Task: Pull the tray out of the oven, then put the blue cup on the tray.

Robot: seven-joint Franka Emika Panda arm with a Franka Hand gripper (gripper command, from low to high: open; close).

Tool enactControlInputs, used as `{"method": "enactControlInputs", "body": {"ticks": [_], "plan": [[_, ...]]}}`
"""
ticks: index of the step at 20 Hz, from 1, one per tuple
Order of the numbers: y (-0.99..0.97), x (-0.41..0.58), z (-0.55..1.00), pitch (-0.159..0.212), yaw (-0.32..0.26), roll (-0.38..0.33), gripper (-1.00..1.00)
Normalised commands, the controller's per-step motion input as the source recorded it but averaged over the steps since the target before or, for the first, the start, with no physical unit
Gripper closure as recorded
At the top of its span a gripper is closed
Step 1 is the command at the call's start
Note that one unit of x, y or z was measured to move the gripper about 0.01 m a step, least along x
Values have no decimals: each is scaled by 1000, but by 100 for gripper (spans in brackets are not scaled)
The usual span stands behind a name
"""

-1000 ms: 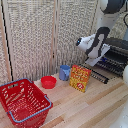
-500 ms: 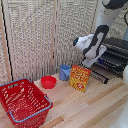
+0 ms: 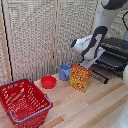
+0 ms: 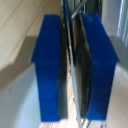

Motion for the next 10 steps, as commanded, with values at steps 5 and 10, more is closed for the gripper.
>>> {"method": "enactControlInputs", "body": {"ticks": [5, 10], "plan": [[7, 0, 196, -16, 190, 12, -100], [5, 91, 357, -59, 112, -46, -100]]}}
